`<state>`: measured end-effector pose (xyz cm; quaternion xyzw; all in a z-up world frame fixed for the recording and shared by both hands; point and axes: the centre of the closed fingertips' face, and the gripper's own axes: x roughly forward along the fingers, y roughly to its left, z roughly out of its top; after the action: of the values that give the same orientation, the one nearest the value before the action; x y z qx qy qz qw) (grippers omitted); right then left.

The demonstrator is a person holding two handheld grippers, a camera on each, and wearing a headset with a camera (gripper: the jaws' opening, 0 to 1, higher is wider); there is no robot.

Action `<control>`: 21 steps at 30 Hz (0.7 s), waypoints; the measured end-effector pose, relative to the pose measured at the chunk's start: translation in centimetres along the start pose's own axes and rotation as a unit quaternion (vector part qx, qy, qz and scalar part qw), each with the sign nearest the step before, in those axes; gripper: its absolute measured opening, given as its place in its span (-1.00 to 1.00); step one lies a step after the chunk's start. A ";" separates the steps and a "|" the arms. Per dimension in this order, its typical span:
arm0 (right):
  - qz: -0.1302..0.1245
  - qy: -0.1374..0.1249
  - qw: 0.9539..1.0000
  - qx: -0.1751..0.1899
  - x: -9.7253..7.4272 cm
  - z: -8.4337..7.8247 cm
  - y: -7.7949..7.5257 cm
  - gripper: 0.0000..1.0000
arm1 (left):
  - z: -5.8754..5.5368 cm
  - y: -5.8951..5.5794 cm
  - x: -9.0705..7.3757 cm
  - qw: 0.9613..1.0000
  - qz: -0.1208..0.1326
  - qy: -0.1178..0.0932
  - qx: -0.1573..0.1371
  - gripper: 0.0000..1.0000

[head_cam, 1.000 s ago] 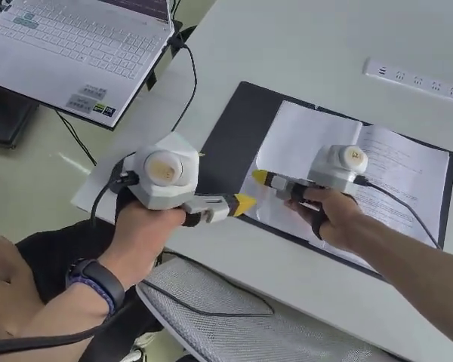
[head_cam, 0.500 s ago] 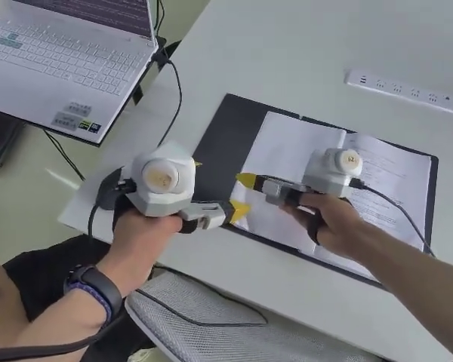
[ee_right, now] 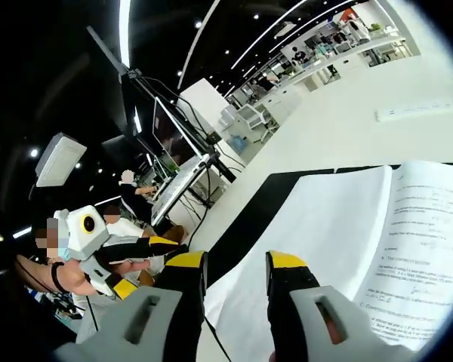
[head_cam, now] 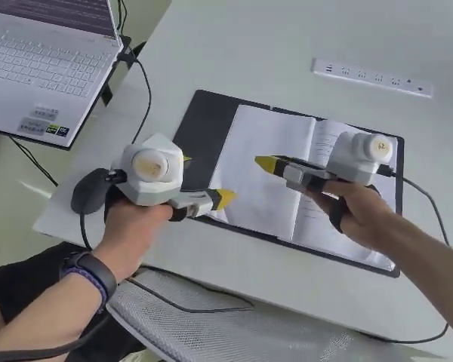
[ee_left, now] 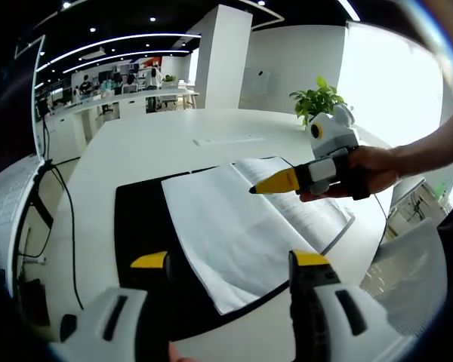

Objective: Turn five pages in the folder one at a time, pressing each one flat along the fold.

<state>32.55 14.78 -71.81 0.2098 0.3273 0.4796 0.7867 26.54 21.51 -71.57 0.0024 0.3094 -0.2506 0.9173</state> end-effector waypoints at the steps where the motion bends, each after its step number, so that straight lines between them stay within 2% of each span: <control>1: -0.003 -0.004 1.000 -0.003 -0.5 0.2 -0.1 -0.42 | -0.1 0.0 0.3 1.000 -0.001 0.002 0.002 0.21; 9: -0.013 -0.014 1.000 -0.014 -2.6 0.8 -0.4 -0.44 | -1.1 -0.7 2.9 1.000 -0.016 0.024 0.009 0.05; 16: -0.019 -0.018 1.000 -0.017 -4.0 0.7 -1.1 -0.47 | -2.3 -1.1 4.0 0.999 -0.022 0.037 0.008 -0.06; 21: -0.023 -0.018 0.999 -0.018 -4.5 0.7 -1.5 -0.47 | -3.6 -1.0 4.5 0.998 -0.022 0.054 0.007 -0.20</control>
<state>32.52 10.05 -70.91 0.1972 0.3090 0.4633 0.8068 27.13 19.18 -76.91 0.0155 0.3565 -0.2728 0.8934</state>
